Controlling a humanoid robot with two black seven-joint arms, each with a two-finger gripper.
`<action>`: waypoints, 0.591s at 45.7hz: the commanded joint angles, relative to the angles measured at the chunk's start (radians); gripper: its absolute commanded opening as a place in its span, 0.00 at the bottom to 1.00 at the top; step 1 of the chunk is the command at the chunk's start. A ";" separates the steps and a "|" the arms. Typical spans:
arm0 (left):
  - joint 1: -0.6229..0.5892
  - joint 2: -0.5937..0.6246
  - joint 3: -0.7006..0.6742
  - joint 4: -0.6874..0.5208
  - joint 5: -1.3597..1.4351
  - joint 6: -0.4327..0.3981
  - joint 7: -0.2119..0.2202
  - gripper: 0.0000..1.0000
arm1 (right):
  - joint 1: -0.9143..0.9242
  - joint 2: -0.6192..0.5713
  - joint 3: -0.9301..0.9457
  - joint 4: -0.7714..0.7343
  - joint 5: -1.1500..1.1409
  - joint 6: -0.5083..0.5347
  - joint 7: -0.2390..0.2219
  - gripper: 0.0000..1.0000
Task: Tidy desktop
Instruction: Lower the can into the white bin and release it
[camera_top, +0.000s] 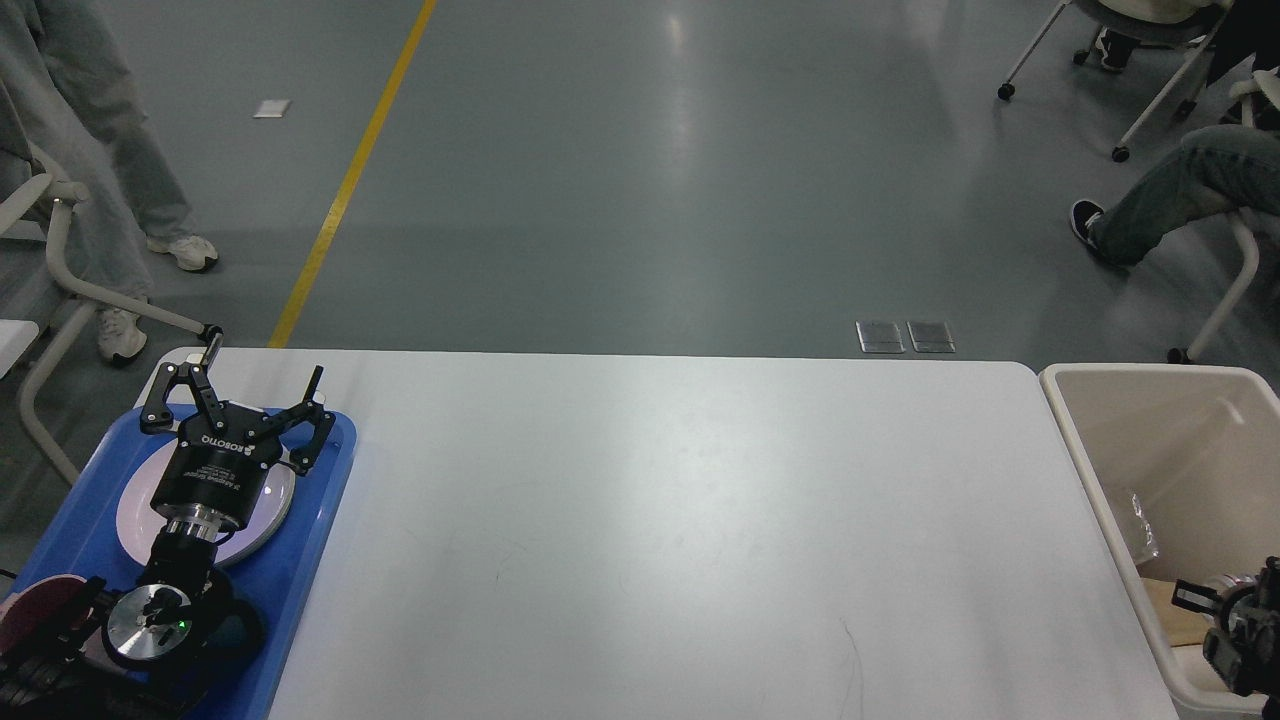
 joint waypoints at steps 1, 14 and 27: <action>0.000 0.000 0.000 0.000 0.000 0.000 0.000 0.96 | 0.007 -0.010 0.016 0.004 0.000 0.003 0.001 1.00; 0.000 0.000 0.000 0.000 0.000 0.000 0.000 0.96 | 0.034 -0.019 0.090 0.024 0.002 0.002 0.001 1.00; 0.000 0.000 0.000 0.000 0.000 0.000 0.000 0.96 | 0.060 -0.110 0.886 0.051 0.000 0.006 0.002 1.00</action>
